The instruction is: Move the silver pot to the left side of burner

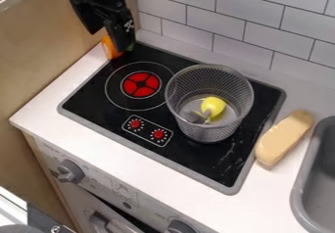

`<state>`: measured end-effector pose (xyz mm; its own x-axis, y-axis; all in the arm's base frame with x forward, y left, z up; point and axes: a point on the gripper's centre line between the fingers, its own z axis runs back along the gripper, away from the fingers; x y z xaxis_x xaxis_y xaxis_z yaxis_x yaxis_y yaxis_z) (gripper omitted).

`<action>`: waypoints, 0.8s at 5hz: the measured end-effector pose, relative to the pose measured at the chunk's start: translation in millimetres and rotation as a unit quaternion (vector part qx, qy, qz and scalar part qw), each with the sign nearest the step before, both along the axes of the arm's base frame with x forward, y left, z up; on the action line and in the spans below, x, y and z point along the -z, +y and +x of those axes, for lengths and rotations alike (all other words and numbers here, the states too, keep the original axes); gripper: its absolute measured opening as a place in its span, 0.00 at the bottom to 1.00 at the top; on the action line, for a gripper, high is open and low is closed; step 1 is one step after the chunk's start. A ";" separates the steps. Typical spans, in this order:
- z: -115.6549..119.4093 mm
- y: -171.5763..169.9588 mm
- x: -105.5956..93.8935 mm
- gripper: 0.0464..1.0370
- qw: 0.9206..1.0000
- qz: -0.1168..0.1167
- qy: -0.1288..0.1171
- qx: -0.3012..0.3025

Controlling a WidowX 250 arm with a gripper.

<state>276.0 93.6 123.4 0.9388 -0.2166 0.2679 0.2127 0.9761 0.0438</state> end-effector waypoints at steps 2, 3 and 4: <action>-4.7 -19.4 24.6 0.96 0.999 -0.008 0.012 -0.031; -10.3 -43.2 32.0 0.96 0.998 0.012 0.006 -0.055; -14.4 -58.1 35.9 0.96 0.997 0.013 -0.001 -0.075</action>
